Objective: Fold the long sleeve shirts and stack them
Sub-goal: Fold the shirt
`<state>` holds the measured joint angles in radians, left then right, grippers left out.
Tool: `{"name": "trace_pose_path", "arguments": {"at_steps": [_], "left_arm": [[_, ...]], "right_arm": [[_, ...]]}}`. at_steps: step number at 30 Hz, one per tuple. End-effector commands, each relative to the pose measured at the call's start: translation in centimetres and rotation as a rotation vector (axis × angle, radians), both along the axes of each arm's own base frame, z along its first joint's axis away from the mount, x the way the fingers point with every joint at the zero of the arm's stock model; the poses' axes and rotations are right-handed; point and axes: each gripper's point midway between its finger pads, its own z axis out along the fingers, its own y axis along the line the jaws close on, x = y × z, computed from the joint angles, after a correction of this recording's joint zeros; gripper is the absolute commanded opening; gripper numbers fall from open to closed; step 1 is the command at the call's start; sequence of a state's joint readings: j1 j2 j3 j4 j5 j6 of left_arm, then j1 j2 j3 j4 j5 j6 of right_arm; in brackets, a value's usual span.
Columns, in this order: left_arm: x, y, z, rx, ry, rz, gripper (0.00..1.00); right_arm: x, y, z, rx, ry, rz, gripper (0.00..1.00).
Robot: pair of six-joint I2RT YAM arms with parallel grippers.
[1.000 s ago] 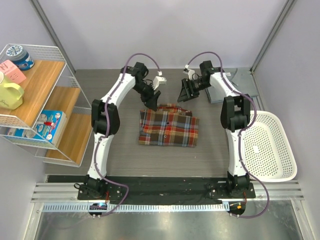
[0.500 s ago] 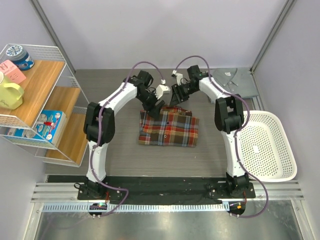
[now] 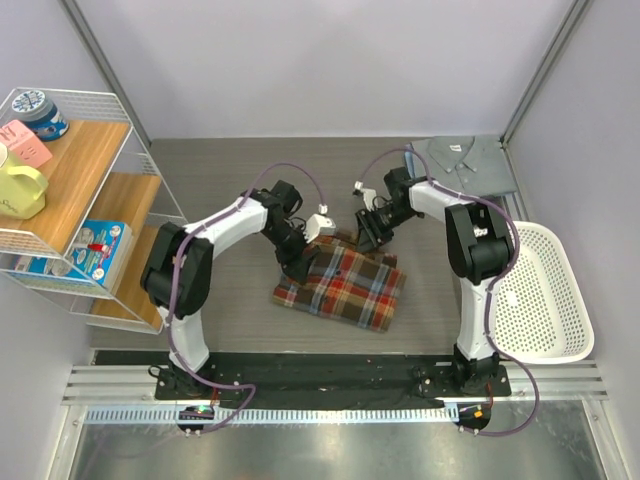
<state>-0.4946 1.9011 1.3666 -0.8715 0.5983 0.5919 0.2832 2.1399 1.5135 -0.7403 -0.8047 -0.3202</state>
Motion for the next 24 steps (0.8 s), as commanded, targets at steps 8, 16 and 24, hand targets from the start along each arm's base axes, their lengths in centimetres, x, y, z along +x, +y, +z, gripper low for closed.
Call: {"name": "trace_pose_path", "arguments": {"at_steps": [8,16,24], "left_arm": [[2.1,-3.7,9.6,-0.237,-0.183,-0.082,0.71],[6.0,-7.7,7.0,-0.322,-0.276,-0.324,0.75],[4.4,-6.1,1.3,-0.158,-0.164,-0.348,0.68]], "right_arm": [[2.3,0.0,7.7,0.094,-0.113,-0.050,0.50],[4.6,1.0,4.9,0.105,-0.026,-0.083,0.48],[4.0,1.3,1.1,0.061,0.021,-0.043,0.48]]}}
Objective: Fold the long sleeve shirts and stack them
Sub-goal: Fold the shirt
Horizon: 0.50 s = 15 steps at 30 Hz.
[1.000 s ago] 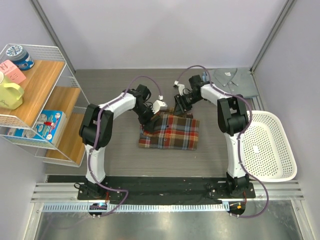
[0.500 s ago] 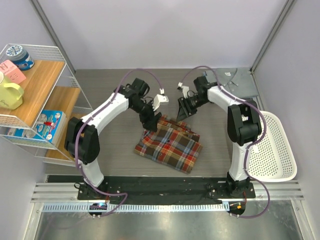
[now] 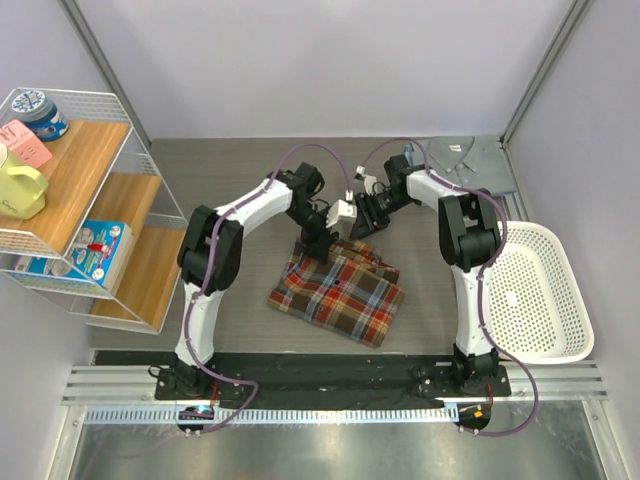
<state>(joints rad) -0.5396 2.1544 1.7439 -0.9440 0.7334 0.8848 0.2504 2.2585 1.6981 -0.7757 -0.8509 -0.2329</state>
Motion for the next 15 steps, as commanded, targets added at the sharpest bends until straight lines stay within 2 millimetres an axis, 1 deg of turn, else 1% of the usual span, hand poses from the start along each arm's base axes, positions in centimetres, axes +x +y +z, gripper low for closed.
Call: {"name": "trace_pose_path", "arguments": {"at_steps": [1,2,3,4,5,6,7,8,9,10,12,13,15], "left_arm": [[-1.7,1.2,0.0,0.052,0.003,-0.038,0.67],[-2.8,2.0,-0.8,0.081,0.039,-0.031,0.63],[-3.3,2.3,-0.1,0.075,0.034,-0.028,0.61],[-4.1,2.7,-0.1,0.079,0.055,-0.020,0.60],[-5.5,3.4,-0.6,0.091,0.086,-0.014,0.57],[-6.2,3.5,0.6,0.071,0.072,-0.015,0.56],[-6.8,3.7,1.1,0.073,0.077,0.000,0.56],[-8.0,4.2,0.6,0.083,0.095,0.002,0.56],[-8.5,4.4,0.8,0.084,0.093,0.005,0.55],[-9.2,4.7,1.5,0.080,0.096,0.028,0.55],[-9.1,4.7,1.9,0.072,0.087,0.057,0.58],[-9.2,4.7,2.3,0.072,0.086,0.071,0.62],[-8.6,4.4,2.5,0.059,0.067,0.083,0.64]], "right_arm": [[-0.2,1.0,0.4,0.011,-0.021,0.050,0.48],[-0.4,1.1,0.1,0.009,-0.023,0.065,0.48],[-0.8,1.4,0.0,0.015,-0.016,0.081,0.48],[-1.4,1.5,0.1,0.019,0.002,0.095,0.48],[-1.9,2.0,0.1,0.024,0.007,0.114,0.48],[-2.4,2.2,0.4,0.037,0.003,0.134,0.48],[-3.1,2.2,0.5,0.038,0.015,0.147,0.47],[-3.7,2.4,0.6,0.042,0.020,0.163,0.47],[-4.0,2.6,1.3,0.060,0.011,0.176,0.47],[-4.5,2.6,1.3,0.062,0.020,0.186,0.47],[-5.0,2.7,1.7,0.069,0.012,0.208,0.47],[-5.0,2.9,1.9,0.072,0.009,0.216,0.46],[-5.4,3.1,2.1,0.076,0.017,0.231,0.47]]}}
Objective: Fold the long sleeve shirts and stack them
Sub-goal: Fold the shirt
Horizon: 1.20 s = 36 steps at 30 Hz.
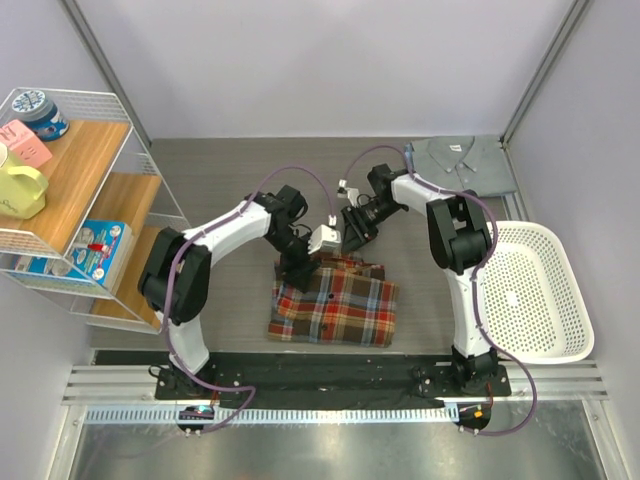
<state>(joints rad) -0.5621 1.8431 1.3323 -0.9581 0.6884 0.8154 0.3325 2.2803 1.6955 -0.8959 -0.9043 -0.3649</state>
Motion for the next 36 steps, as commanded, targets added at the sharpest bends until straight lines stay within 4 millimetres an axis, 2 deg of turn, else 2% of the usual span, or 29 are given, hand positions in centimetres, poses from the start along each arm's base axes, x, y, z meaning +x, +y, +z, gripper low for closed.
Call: {"name": "trace_pose_path", "arguments": {"at_steps": [1,6,11,12,14,15,17,18,22,29,36], "left_arm": [[1.4,-1.3,1.9,-0.050,-0.062,0.053,0.66],[3.5,-3.3,1.5,-0.064,-0.073,0.084,0.66],[4.1,-3.9,-0.4,-0.039,-0.077,0.052,0.64],[4.0,-3.8,-0.4,-0.041,-0.079,0.040,0.57],[3.7,-3.9,-0.2,-0.046,-0.067,0.025,0.51],[3.6,-3.8,0.0,-0.052,-0.072,0.010,0.41],[3.1,-3.4,0.3,-0.047,-0.057,0.001,0.31],[3.0,-3.3,0.8,-0.051,-0.063,0.005,0.21],[3.6,-2.2,2.1,-0.056,-0.061,0.082,0.04],[4.4,-0.9,3.5,-0.044,-0.084,0.105,0.00],[5.1,-0.2,4.3,-0.046,-0.116,0.115,0.00]], "right_arm": [[-0.7,0.7,2.6,0.057,-0.034,0.059,0.47],[-0.4,1.1,2.4,0.054,-0.041,0.068,0.45],[-0.5,0.9,1.5,0.034,-0.039,0.089,0.42],[-0.5,0.8,1.6,0.029,-0.034,0.092,0.40],[-0.6,0.6,1.2,0.020,-0.041,0.107,0.38],[-0.8,0.4,1.1,0.015,-0.036,0.113,0.36],[-1.1,0.1,0.8,0.006,-0.041,0.134,0.31],[-1.2,0.1,0.6,0.000,-0.037,0.139,0.29],[-1.1,-0.5,0.0,-0.028,-0.048,0.145,0.17],[-0.6,-0.7,-0.2,-0.047,-0.078,0.155,0.04],[-0.1,-0.7,-0.1,-0.055,-0.099,0.158,0.03]]}}
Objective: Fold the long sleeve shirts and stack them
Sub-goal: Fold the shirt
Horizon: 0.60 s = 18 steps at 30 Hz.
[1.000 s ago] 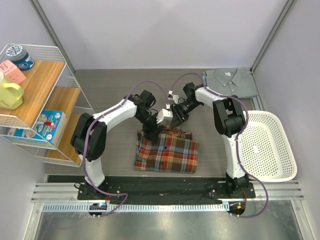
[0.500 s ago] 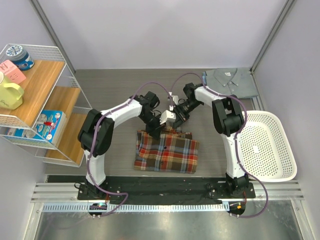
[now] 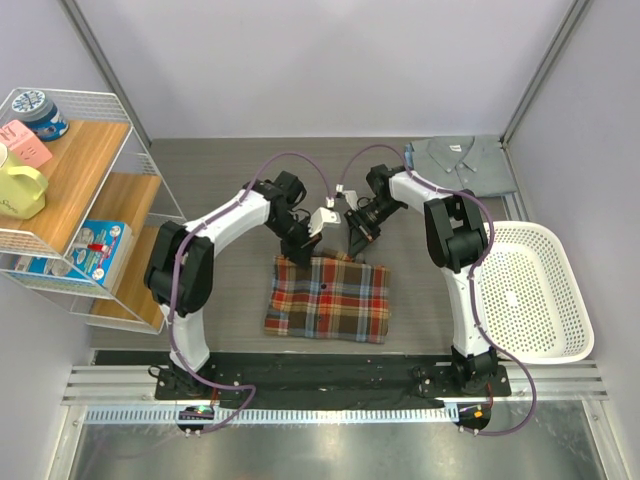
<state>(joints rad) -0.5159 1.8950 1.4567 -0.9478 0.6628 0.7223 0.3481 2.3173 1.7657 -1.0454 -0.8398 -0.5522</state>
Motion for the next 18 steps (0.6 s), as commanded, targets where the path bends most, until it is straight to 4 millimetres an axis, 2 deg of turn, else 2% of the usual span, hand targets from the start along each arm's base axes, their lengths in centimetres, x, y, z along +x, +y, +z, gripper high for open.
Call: {"name": "trace_pose_path", "arguments": {"at_steps": [1,4,9,14,16,17,18], "left_arm": [[1.2,0.3,3.0,-0.034,-0.103,-0.005,0.00],[2.1,0.3,3.2,-0.044,-0.130,0.018,0.00],[3.3,0.9,2.2,-0.031,-0.152,0.055,0.00],[4.0,1.2,-0.2,0.006,-0.154,0.062,0.01],[4.3,1.5,-1.1,0.022,-0.134,0.083,0.06],[4.5,1.4,-1.1,0.021,-0.133,0.089,0.17],[4.8,1.5,-0.9,0.012,-0.131,0.103,0.21]], "right_arm": [[0.8,0.3,0.7,0.004,-0.053,0.026,0.03],[0.9,0.3,0.8,0.005,-0.059,0.027,0.03],[1.1,0.3,0.9,0.003,-0.067,0.029,0.03],[1.9,0.3,1.4,0.000,-0.083,0.011,0.18],[2.5,0.1,1.9,-0.007,-0.087,-0.015,0.25],[3.3,-0.3,2.4,-0.006,-0.096,-0.039,0.32],[3.7,-0.5,2.9,-0.008,-0.093,-0.065,0.35]]}}
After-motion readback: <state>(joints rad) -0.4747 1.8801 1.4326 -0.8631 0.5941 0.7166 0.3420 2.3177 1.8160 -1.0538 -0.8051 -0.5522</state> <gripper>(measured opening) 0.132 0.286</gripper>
